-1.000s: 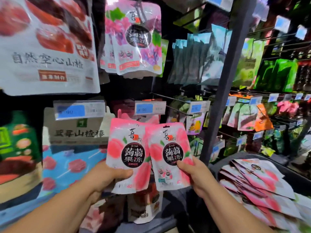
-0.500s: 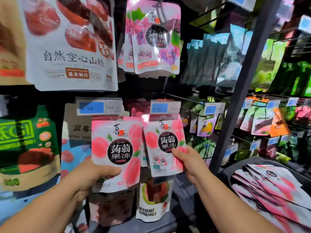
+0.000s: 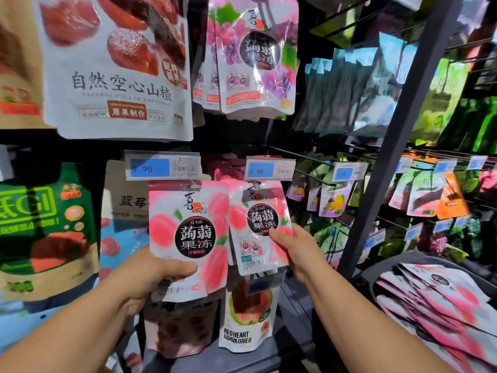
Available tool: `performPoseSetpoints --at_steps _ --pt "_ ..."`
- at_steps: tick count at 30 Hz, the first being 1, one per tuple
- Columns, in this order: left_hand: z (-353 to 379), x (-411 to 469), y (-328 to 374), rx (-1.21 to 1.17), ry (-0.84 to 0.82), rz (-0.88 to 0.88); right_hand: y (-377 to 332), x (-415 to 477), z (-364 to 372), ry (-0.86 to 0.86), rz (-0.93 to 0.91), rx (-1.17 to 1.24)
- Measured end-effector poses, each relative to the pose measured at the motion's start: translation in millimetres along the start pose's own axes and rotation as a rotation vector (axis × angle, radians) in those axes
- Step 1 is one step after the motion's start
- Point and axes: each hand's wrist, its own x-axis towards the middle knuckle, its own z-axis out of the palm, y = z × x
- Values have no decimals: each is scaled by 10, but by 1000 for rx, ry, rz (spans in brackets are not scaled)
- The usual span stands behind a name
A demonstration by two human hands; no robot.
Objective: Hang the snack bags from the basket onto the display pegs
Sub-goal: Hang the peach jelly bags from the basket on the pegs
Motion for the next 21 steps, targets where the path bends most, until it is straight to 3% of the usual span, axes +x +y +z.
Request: performPoseSetpoints --at_steps 21 --pt "189 248 -105 39 74 -27 158 410 276 135 -24 -382"
